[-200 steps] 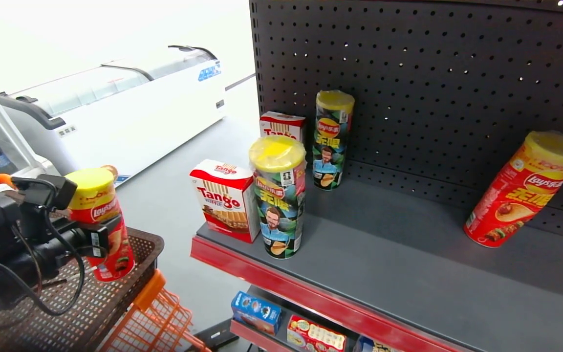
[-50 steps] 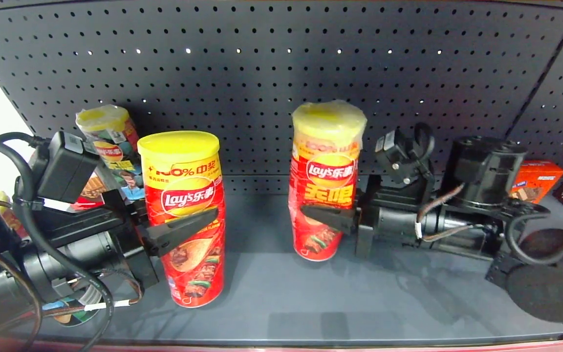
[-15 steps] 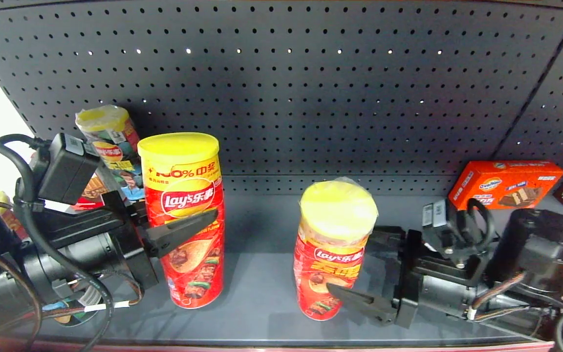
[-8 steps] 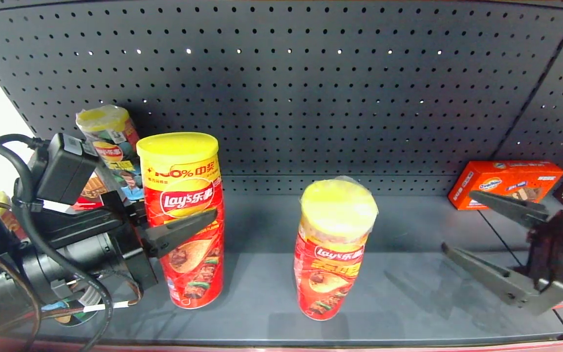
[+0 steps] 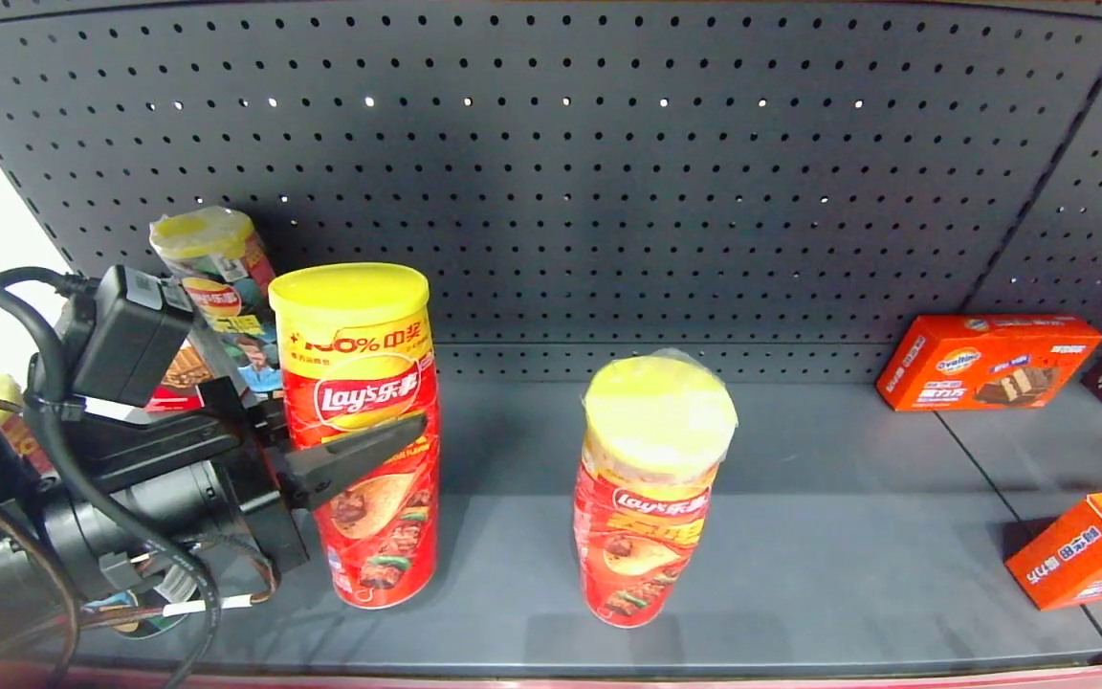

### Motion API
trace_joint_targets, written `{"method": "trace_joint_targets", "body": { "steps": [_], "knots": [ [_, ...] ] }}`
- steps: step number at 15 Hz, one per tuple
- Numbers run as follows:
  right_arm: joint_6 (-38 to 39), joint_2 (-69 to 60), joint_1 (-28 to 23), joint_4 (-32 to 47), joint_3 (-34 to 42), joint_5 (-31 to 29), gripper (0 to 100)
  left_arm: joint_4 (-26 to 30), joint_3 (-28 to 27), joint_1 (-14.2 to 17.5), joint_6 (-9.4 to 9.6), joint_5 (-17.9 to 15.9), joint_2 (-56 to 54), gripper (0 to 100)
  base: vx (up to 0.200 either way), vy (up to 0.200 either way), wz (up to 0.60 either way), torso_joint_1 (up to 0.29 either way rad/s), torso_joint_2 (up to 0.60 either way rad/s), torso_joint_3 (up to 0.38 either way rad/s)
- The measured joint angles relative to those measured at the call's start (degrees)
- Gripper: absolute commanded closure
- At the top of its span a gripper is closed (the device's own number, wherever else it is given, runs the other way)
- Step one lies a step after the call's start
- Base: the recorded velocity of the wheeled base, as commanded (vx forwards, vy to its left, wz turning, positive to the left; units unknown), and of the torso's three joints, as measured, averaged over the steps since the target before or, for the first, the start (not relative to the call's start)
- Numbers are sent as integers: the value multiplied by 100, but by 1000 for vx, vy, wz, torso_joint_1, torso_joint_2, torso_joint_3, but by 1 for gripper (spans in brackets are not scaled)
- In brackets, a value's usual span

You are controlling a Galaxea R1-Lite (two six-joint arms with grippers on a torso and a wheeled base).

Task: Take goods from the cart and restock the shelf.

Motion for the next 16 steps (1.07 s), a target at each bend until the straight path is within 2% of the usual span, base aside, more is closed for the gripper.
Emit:
{"method": "trace_joint_targets", "body": {
  "steps": [2, 3, 6, 8, 12, 14, 16],
  "knots": [
    [68, -1100, -310, 1423, 50, -284, 0, 0, 7, -16, 7, -2, -7, 100, 0, 0, 0, 0, 0, 0],
    [90, -1525, -425, 2022, 123, -675, 0, 1, 16, -22, 9, -2, -18, 100, 0, 0, 0, 0, 0, 0],
    [-10, -2199, -574, 2146, 601, -2181, 0, 4, 145, -30, 30, -11, -101, 100, 0, 0, 0, 0, 0, 0],
    [-65, -2363, -596, 2102, 794, -2775, 0, 9, 218, -38, 35, -11, -179, 100, 0, 0, 0, 0, 0, 0],
    [-265, -2467, -603, 2113, 848, -2295, 0, 6, 234, -38, 38, -13, -245, 100, 0, 0, 0, 0, 0, 0],
    [-271, -2483, -599, 2277, 857, -1737, 0, 6, 206, -51, 38, -21, -251, 100, 0, 0, 0, 0, 0, 0],
    [-67, -2489, -596, 2491, 857, -1927, 0, 6, 193, -60, 38, -27, -251, 100, 0, 0, 0, 0, 0, 0]
  ]
}}
